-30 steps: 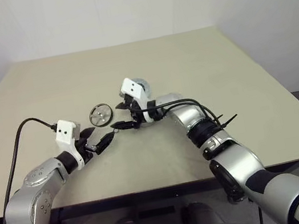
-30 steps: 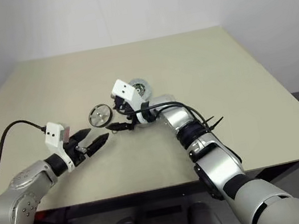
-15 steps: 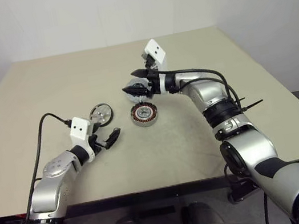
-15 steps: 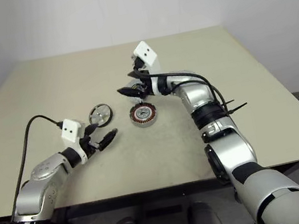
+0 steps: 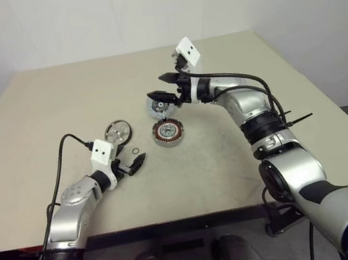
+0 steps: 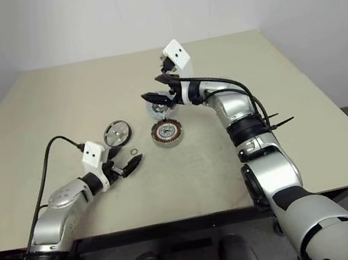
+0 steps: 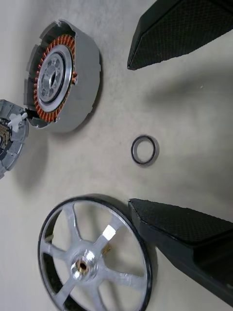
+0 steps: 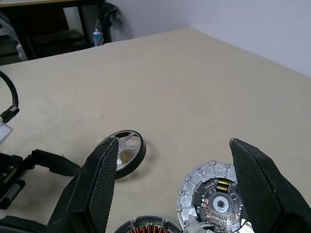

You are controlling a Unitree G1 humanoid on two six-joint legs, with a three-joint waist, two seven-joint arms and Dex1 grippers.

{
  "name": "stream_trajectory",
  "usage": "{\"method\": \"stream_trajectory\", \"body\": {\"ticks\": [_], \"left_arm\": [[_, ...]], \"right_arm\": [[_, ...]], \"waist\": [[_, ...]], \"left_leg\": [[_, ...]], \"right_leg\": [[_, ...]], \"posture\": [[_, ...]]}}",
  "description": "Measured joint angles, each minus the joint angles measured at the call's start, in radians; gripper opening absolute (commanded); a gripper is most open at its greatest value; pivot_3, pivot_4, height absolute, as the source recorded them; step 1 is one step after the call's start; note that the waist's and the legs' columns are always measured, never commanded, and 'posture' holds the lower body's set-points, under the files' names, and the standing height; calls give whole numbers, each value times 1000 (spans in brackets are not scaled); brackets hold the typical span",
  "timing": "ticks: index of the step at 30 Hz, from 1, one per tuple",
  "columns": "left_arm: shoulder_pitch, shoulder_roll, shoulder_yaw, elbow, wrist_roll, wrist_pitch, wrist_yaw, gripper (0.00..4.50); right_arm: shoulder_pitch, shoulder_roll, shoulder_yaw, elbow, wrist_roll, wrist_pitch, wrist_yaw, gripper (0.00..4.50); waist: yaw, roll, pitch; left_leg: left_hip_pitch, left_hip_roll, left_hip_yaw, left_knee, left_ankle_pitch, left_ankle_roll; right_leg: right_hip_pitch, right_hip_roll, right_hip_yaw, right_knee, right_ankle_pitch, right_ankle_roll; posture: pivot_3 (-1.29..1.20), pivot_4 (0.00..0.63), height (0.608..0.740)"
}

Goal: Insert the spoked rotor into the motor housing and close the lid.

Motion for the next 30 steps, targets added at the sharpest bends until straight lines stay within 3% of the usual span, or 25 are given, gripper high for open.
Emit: {"method": "stream_trajectory", "body": {"ticks": [30], "left_arm": [[-84, -28, -52, 132, 139, -39, -5, 4500]], "right_arm": [[0, 4, 0, 17, 0, -23, -8, 4124]], "waist": [[14, 0, 0]], "left_leg": [[0, 0, 0, 0, 0, 0]], "right_leg": [[0, 0, 0, 0, 0, 0]], "posture": [[0, 0, 740]]}}
